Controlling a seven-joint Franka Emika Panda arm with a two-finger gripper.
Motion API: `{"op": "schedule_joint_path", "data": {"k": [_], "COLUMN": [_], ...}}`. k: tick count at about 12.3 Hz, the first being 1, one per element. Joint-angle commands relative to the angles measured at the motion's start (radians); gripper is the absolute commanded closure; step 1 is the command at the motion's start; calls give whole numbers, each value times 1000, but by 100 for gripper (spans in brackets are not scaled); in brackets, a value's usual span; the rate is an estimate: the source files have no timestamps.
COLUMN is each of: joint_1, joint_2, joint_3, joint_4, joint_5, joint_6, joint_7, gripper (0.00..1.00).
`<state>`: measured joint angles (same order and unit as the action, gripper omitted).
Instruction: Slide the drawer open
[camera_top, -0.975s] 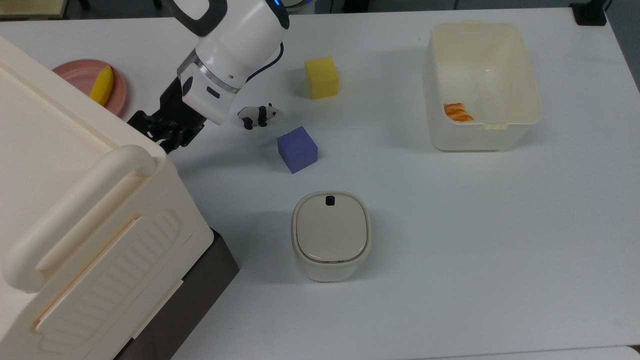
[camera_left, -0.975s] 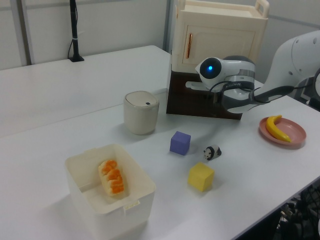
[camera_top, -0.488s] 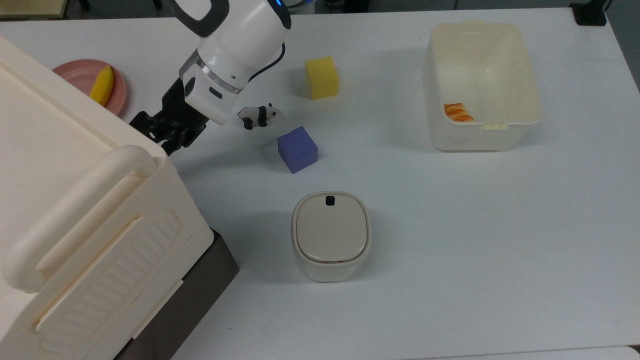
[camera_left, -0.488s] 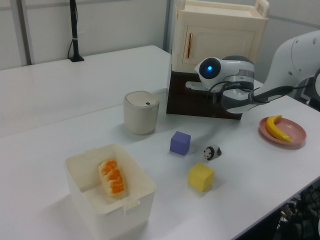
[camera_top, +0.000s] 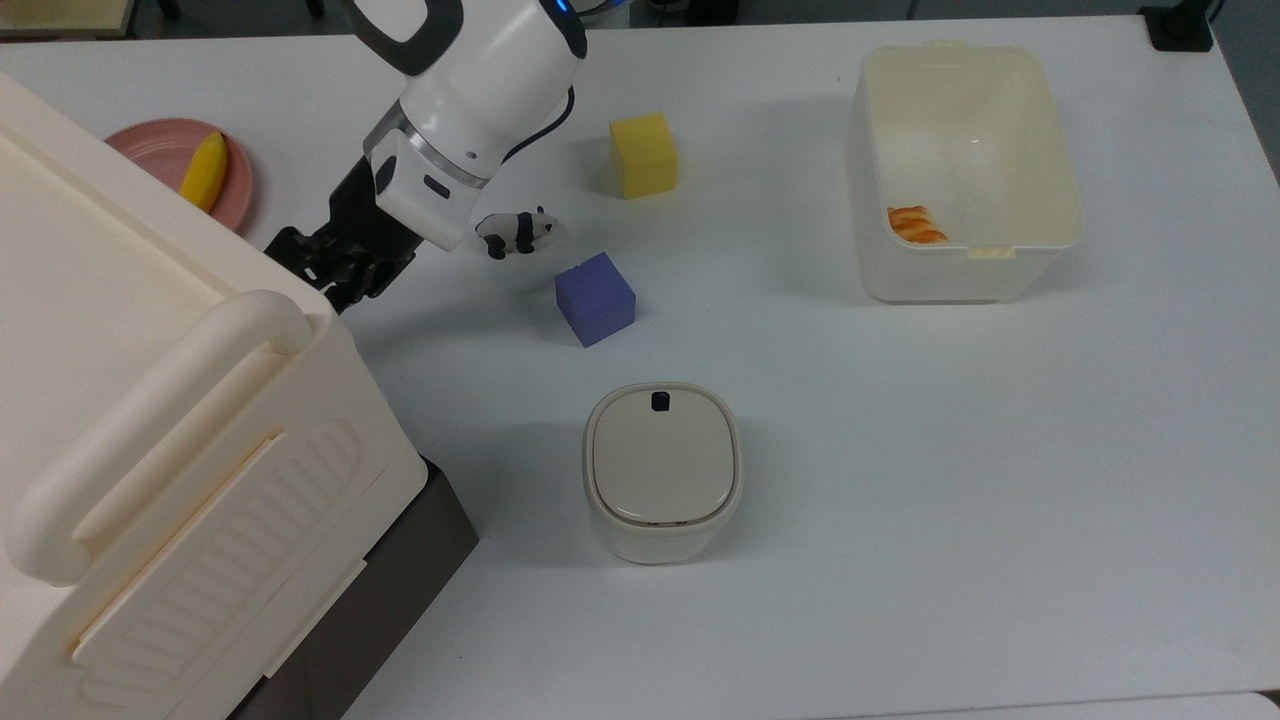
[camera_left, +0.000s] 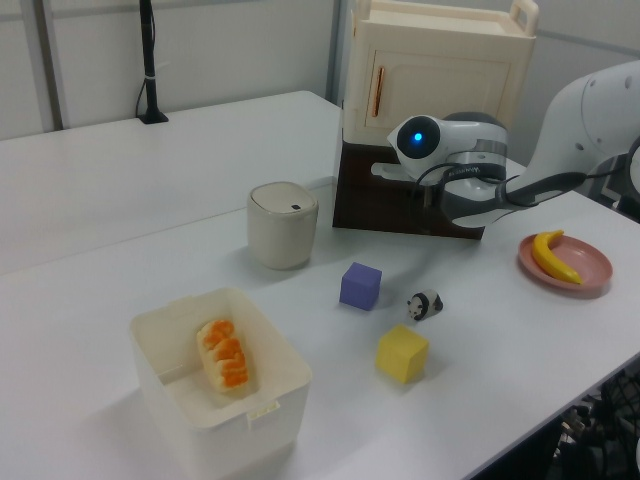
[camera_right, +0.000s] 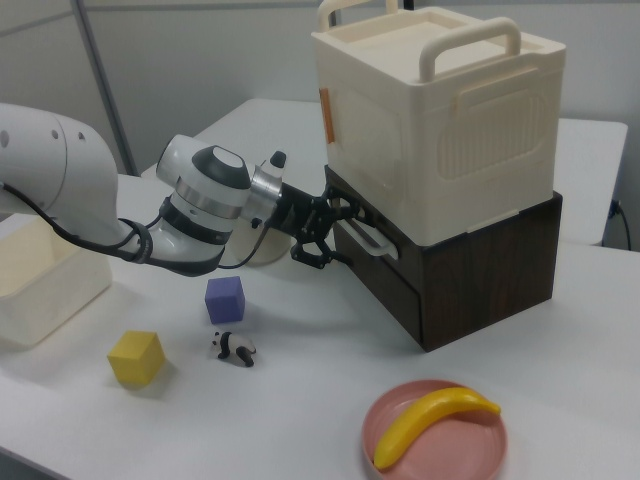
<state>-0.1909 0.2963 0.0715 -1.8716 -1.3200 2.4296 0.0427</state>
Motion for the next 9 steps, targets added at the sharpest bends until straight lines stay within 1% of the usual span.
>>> {"op": "schedule_joint_path", "data": {"k": [1, 3, 5, 7, 9], "joint_1": [5, 5, 5, 7, 7], "joint_2": [-5, -5, -3, -3, -5], "joint_3": [-6, -6, -6, -4, 8], "joint_4": [-11, -11, -11, -11, -11], "joint_5": [-11, -11, -11, -10, -7], "joint_6": [20, 22, 22, 20, 14], "joint_7": [-7, -9, -9, -6, -4], "gripper": [29, 35, 49, 60, 70]}}
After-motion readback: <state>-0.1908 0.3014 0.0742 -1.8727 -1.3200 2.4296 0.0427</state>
